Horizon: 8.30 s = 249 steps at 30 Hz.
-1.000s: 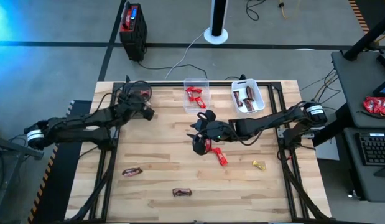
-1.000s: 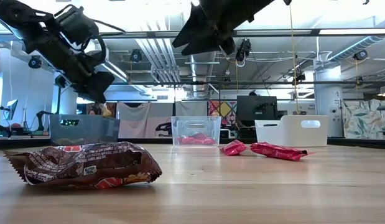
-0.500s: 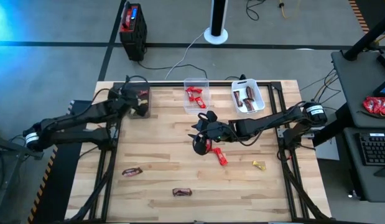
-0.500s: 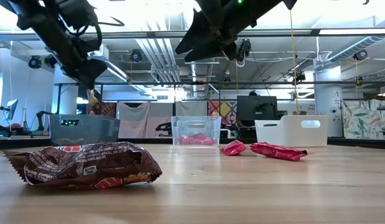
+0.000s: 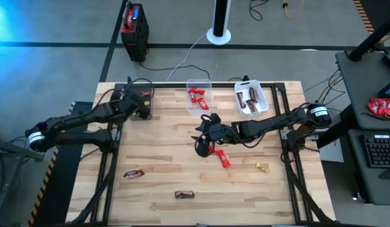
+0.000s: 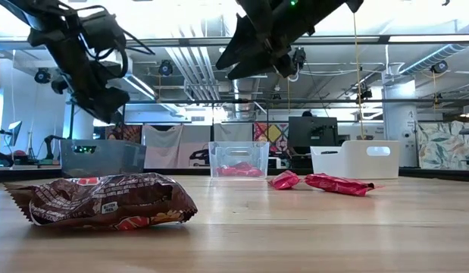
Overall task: Sort candy by brand, put in halloween buckets
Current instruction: Put the red chocolate bar into the transparent bin, then put the yellow candy into the black bin
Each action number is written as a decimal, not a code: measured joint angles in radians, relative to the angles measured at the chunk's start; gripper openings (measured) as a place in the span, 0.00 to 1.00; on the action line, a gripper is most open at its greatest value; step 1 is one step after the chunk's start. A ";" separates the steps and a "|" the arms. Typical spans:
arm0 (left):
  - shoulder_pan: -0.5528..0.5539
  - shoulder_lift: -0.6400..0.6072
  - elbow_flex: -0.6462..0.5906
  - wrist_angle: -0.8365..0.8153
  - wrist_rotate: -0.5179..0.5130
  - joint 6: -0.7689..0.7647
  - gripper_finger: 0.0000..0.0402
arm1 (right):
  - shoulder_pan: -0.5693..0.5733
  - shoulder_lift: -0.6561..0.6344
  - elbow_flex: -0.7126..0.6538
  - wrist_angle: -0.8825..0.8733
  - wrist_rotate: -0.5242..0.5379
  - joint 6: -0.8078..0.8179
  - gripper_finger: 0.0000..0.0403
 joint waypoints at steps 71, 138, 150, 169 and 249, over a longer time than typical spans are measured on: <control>-0.793 -0.015 -0.031 0.537 -0.030 0.161 0.43 | -0.076 0.269 0.219 -0.523 -0.215 0.481 0.06; -0.793 -0.016 -0.026 0.539 0.150 0.122 0.43 | 0.386 -0.081 -0.136 -1.092 -0.484 0.582 0.51; -0.793 -0.016 -0.027 0.539 0.150 0.144 0.43 | 0.307 -0.168 -0.405 -0.918 -0.505 0.742 0.51; -0.793 -0.016 -0.027 0.550 0.134 0.143 0.43 | 0.308 -0.104 -0.403 -0.846 -0.524 0.771 0.05; -0.200 0.001 0.118 -0.044 0.162 -0.123 0.01 | 0.002 -0.145 -0.074 -0.002 0.205 -0.099 0.49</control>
